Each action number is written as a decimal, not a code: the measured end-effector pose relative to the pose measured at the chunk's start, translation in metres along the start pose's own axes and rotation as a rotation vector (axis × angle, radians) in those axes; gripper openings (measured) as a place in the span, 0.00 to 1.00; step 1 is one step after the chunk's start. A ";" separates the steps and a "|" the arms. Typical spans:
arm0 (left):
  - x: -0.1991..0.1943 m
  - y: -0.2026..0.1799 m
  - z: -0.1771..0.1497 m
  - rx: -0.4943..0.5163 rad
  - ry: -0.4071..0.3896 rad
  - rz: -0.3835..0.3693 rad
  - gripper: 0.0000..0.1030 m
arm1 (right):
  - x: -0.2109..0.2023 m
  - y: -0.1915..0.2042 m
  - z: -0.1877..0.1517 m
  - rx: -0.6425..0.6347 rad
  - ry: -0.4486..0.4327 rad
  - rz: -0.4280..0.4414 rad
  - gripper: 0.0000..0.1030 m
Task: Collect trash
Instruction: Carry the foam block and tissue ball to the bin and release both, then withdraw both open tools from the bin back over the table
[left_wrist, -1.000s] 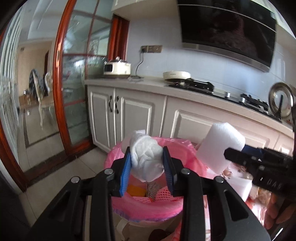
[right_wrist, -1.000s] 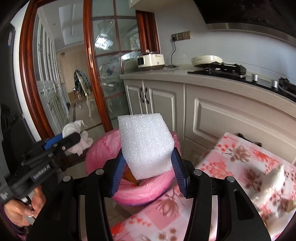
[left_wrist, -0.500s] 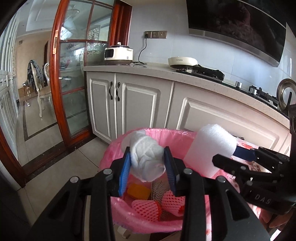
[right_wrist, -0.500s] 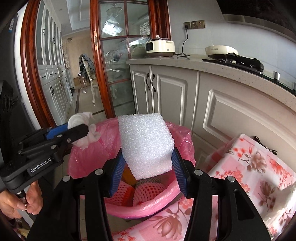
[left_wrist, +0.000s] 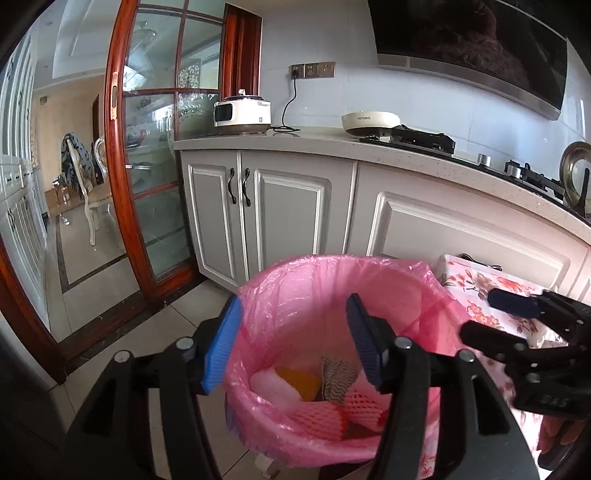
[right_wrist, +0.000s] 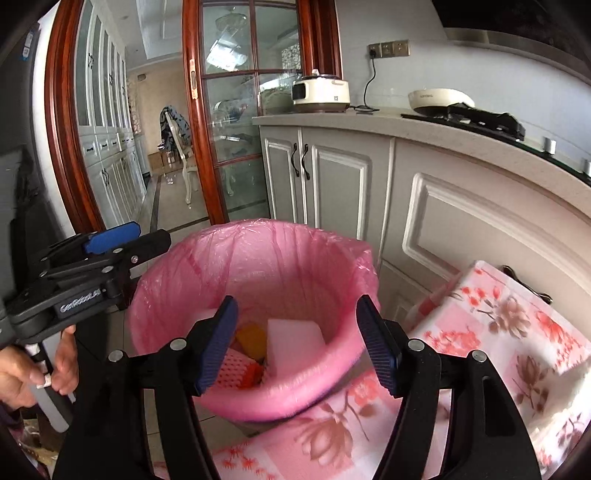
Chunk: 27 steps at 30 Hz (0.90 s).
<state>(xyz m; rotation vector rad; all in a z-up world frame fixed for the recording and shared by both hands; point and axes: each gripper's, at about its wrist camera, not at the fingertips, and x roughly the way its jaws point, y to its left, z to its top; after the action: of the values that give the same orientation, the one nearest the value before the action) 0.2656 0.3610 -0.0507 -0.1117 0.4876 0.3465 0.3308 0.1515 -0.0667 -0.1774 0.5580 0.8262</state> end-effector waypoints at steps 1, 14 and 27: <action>-0.003 -0.003 -0.001 0.005 -0.002 -0.006 0.59 | -0.009 -0.002 -0.004 0.000 -0.009 -0.007 0.62; -0.063 -0.081 -0.016 0.058 -0.099 -0.009 0.90 | -0.148 -0.064 -0.069 0.148 -0.109 -0.108 0.66; -0.099 -0.231 -0.061 0.045 -0.077 -0.215 0.95 | -0.242 -0.131 -0.147 0.210 -0.093 -0.322 0.71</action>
<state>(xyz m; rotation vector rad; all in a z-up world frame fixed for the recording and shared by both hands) 0.2385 0.1040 -0.0518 -0.1054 0.4026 0.1289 0.2366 -0.1461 -0.0692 -0.0337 0.5089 0.4572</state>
